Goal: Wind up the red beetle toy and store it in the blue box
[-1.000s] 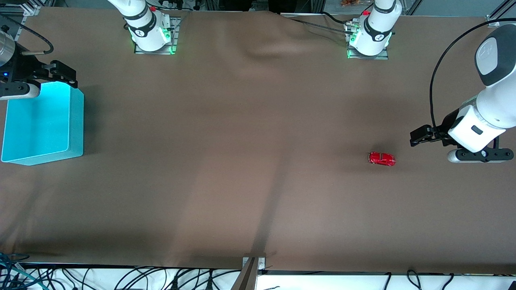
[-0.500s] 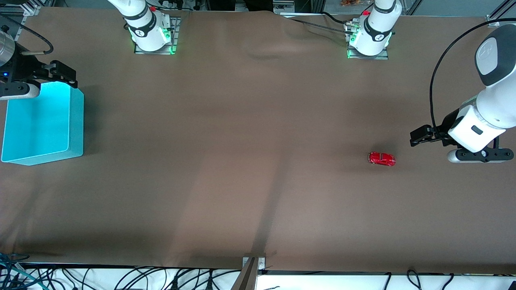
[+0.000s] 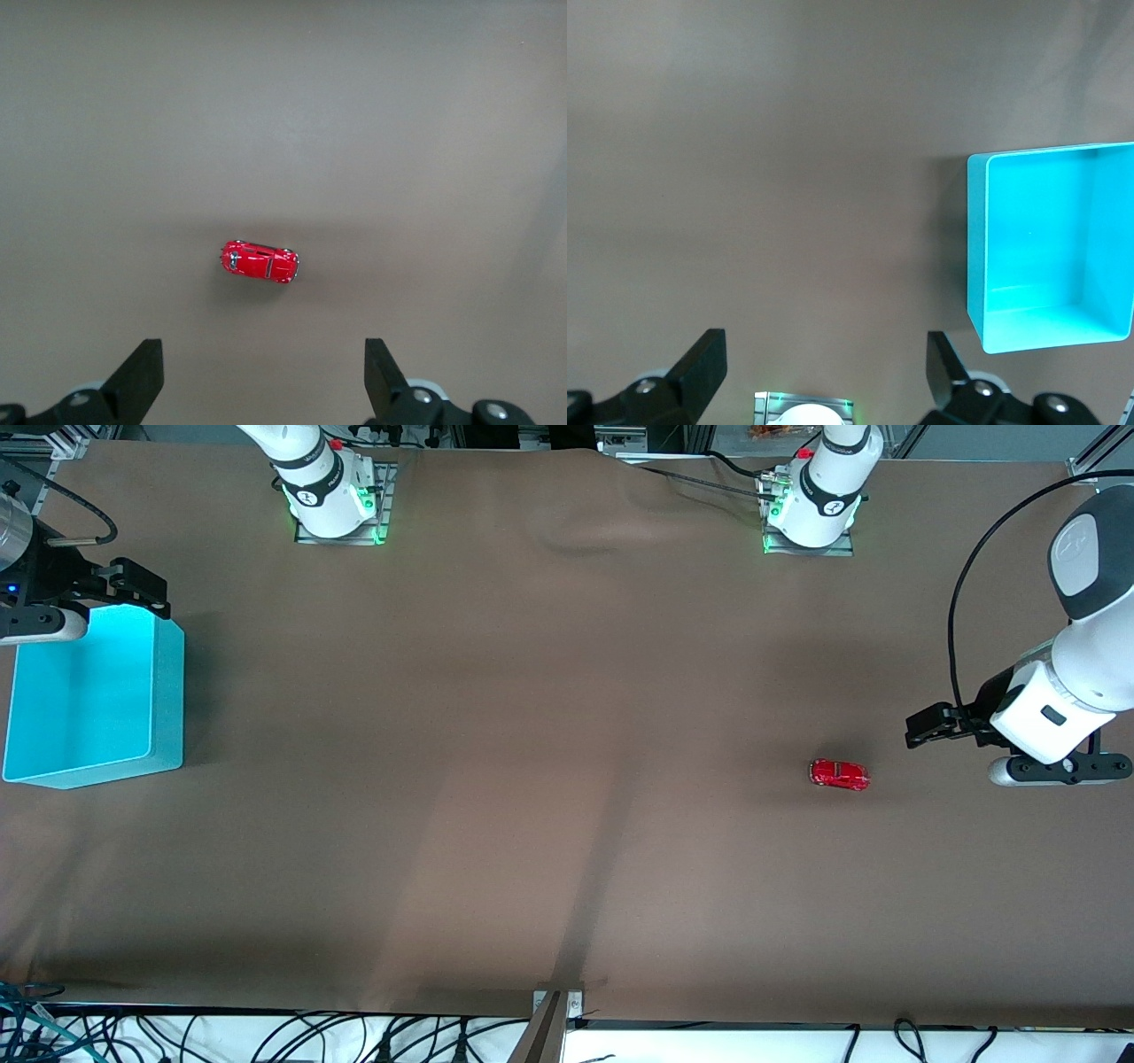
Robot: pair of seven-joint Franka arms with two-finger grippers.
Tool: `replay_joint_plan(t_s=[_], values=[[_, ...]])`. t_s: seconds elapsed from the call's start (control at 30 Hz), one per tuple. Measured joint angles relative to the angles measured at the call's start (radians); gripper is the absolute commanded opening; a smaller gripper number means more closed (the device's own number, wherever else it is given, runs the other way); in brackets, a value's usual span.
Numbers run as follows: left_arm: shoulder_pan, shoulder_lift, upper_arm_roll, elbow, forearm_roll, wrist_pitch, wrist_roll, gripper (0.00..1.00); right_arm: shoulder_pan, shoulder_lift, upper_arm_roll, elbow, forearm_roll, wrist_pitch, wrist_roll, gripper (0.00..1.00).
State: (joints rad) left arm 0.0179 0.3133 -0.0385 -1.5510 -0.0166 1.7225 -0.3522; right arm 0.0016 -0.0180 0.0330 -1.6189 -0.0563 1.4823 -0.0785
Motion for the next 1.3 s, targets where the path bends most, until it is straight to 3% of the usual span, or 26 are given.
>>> replay_joint_plan(t_s=[0.4,0.67,0.97,1.3], values=[[0.000,0.108,-0.001,-0.002,0.000,0.019,-0.475,1.00,0.000,0.004,0.000,0.000,0.000,0.000,0.000,1.00],[-0.001,0.162,-0.001,-0.029,0.000,0.125,-0.762,1.00,0.000,0.006,0.000,0.001,0.000,0.000,0.000,1.00],[-0.001,0.187,-0.001,-0.119,0.000,0.263,-0.918,1.00,0.000,0.006,0.000,0.002,0.000,0.000,0.000,1.00],[0.009,0.199,0.030,-0.190,-0.040,0.378,-0.957,1.00,0.000,0.007,0.000,0.003,0.000,0.000,0.000,1.00]])
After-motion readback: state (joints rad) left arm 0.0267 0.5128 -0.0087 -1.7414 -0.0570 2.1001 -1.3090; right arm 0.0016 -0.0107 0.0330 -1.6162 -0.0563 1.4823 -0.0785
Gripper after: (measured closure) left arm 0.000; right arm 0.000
